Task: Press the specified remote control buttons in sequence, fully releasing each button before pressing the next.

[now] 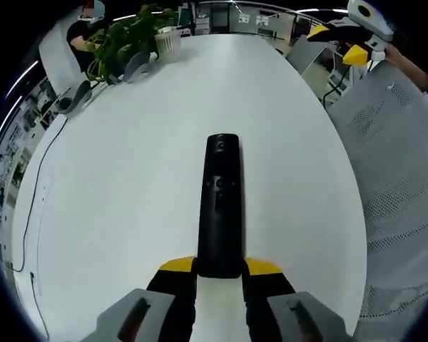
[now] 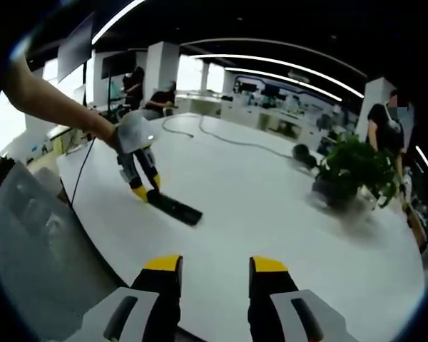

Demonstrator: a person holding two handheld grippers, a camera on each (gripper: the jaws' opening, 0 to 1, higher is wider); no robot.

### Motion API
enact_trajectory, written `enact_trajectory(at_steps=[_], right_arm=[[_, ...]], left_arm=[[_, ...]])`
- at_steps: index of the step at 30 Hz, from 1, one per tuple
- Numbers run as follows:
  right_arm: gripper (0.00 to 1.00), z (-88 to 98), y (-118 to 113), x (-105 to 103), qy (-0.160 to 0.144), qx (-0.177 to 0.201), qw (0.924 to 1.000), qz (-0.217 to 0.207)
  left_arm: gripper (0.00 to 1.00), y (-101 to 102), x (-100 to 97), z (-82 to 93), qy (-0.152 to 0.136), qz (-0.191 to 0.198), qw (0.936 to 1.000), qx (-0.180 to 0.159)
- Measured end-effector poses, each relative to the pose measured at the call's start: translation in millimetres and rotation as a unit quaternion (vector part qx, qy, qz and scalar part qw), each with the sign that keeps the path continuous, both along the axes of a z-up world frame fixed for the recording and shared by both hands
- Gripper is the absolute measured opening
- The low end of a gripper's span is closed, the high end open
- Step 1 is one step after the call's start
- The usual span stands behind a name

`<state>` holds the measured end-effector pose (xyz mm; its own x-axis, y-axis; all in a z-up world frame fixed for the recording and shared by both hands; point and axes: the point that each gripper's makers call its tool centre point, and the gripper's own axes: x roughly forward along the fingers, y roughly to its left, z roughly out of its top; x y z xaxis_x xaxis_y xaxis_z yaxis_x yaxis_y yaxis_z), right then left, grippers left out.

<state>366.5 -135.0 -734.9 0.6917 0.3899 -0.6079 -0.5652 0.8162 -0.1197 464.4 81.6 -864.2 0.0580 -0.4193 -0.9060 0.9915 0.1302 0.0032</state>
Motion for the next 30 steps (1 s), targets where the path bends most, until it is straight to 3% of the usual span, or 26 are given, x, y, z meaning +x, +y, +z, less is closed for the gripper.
enact_trajectory(at_steps=[30], right_arm=[[0.33, 1.1, 0, 0, -0.004, -0.003, 1.0000, 0.002]], left_arm=[[0.25, 2, -28.1, 0.1, 0.002, -0.040, 0.9990, 0.019]])
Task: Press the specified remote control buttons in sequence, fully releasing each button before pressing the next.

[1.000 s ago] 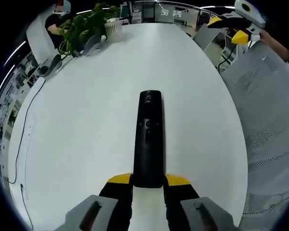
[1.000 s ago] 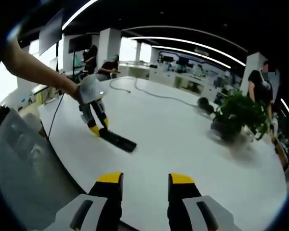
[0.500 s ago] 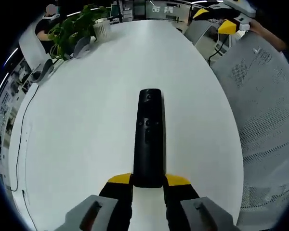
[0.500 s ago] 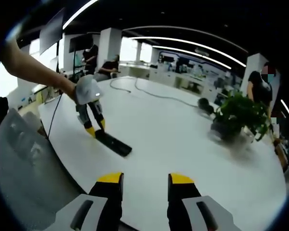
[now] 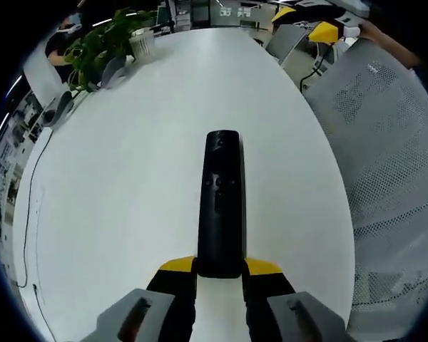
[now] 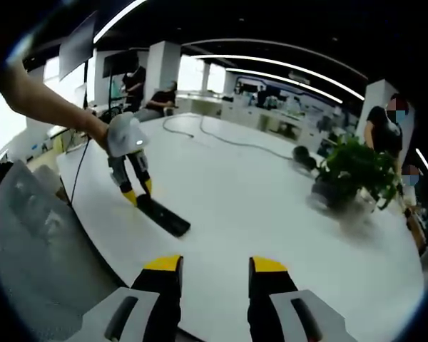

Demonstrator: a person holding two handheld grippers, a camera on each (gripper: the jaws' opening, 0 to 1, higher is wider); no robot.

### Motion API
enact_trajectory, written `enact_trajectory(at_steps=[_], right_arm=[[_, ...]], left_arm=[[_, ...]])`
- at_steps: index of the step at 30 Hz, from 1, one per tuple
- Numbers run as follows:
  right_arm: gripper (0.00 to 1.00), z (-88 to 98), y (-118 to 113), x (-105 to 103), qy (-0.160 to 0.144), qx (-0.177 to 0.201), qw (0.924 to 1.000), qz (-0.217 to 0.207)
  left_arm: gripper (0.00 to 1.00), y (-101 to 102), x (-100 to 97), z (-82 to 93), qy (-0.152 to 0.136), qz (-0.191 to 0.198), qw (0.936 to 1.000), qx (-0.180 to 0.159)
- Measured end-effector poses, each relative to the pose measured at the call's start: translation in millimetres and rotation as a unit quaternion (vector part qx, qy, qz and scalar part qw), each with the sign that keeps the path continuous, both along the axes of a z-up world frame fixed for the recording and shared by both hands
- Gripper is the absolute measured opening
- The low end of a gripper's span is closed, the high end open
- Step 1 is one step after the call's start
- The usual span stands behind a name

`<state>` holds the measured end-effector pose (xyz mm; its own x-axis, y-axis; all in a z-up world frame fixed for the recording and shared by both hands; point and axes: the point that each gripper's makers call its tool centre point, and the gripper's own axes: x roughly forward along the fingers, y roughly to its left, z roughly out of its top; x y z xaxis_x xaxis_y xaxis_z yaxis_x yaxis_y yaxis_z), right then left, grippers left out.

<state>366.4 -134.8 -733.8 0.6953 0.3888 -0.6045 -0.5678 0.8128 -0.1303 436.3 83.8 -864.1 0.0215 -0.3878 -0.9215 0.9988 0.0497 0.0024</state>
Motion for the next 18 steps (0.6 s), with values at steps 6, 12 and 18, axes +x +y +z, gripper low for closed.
enact_trajectory(at_steps=[6, 12, 18], right_arm=[[0.33, 0.4, 0.2, 0.2, -0.001, 0.000, 1.0000, 0.001], [0.33, 0.6, 0.5, 0.3, -0.001, 0.001, 1.0000, 0.001], [0.33, 0.6, 0.7, 0.3, -0.001, 0.000, 1.0000, 0.002]], left_arm=[[0.25, -0.1, -2.4, 0.0, 0.000, 0.002, 1.0000, -0.001], [0.25, -0.3, -7.6, 0.1, 0.001, -0.003, 1.0000, 0.000], [0.25, -0.5, -10.3, 0.0, 0.001, -0.006, 1.0000, 0.001]])
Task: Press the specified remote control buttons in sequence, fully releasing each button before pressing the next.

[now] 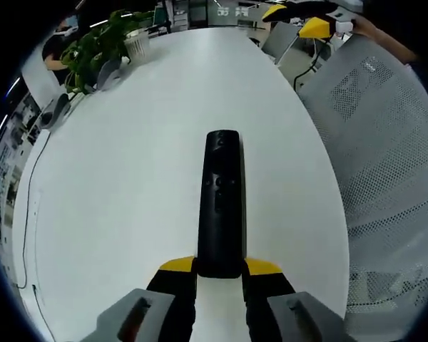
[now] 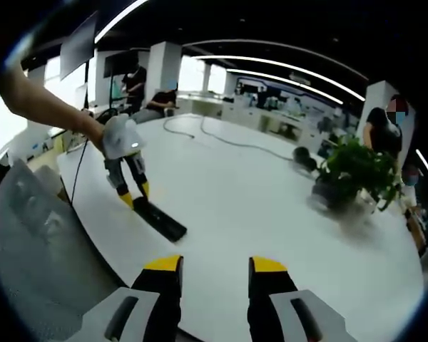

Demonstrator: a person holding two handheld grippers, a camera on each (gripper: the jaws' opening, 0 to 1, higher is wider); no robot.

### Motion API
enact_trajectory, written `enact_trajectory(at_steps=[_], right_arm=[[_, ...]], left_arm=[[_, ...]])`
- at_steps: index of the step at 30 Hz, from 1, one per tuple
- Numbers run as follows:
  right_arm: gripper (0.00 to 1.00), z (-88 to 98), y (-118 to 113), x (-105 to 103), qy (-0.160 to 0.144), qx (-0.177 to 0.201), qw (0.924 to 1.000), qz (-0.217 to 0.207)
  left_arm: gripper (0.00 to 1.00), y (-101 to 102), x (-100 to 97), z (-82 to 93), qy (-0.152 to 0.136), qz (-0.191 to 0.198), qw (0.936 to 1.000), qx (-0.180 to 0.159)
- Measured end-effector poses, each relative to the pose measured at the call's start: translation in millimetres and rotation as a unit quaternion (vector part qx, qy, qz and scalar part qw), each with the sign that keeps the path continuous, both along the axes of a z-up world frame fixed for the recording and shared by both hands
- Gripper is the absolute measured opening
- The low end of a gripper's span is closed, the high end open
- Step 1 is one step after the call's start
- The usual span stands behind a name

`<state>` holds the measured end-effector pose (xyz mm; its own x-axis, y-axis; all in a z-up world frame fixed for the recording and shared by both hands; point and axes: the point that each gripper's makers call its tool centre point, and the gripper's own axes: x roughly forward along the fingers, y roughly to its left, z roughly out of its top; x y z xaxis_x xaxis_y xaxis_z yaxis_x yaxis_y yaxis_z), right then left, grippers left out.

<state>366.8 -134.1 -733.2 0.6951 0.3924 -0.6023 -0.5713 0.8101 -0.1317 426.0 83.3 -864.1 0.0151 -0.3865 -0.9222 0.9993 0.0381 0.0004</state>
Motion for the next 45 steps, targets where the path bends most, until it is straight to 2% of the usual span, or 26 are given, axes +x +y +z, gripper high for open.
enact_trajectory(at_steps=[45], right_arm=[[0.32, 0.1, 2, -2, -0.004, -0.013, 0.9998, 0.011]], left_arm=[[0.25, -3, -38.0, 0.0, 0.000, -0.021, 0.9998, -0.001]])
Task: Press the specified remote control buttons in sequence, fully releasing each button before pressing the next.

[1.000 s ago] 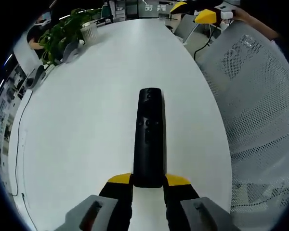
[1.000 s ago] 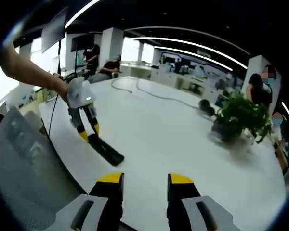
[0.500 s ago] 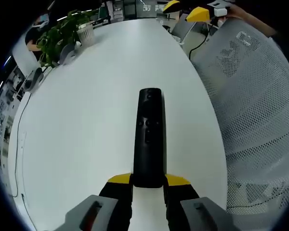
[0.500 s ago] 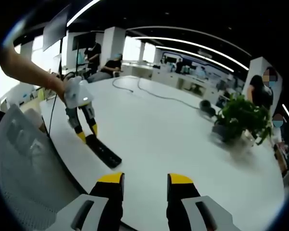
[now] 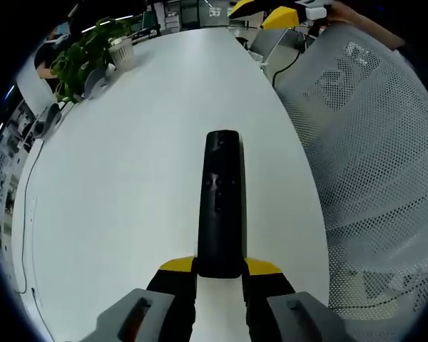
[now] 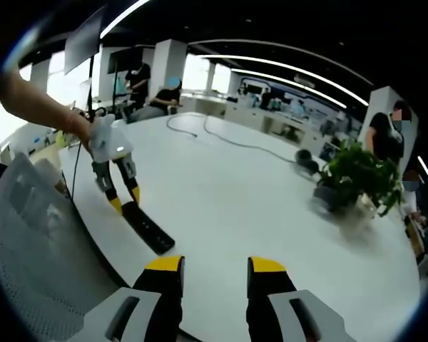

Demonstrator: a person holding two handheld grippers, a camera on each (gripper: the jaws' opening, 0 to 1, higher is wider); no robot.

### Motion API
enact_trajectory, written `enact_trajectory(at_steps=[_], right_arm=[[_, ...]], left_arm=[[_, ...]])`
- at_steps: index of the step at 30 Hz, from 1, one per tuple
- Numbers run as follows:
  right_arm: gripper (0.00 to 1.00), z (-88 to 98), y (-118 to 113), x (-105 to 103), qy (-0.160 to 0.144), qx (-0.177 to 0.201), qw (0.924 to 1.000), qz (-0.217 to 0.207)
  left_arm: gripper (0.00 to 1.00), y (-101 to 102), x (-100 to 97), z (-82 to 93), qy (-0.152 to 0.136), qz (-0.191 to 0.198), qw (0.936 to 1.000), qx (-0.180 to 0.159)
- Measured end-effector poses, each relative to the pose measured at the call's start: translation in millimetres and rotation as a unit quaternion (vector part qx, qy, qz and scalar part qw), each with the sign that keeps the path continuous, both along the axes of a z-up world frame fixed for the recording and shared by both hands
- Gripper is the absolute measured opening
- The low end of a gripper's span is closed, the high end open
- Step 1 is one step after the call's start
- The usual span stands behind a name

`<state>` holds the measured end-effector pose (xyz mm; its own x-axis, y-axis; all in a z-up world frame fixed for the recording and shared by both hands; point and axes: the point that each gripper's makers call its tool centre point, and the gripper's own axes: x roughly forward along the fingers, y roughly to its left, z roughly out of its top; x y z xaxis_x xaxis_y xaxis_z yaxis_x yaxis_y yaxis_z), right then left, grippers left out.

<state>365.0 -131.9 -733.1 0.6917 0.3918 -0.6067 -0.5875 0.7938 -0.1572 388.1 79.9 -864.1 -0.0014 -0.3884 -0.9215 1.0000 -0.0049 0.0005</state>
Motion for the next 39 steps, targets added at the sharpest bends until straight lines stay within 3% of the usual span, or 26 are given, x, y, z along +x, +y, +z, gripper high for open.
enact_trajectory(at_steps=[39], right_arm=[[0.30, 0.3, 2, 0, -0.005, -0.010, 0.9999, 0.008]], left_arm=[[0.25, -6, -35.5, -0.2, 0.000, -0.008, 0.9999, -0.011]])
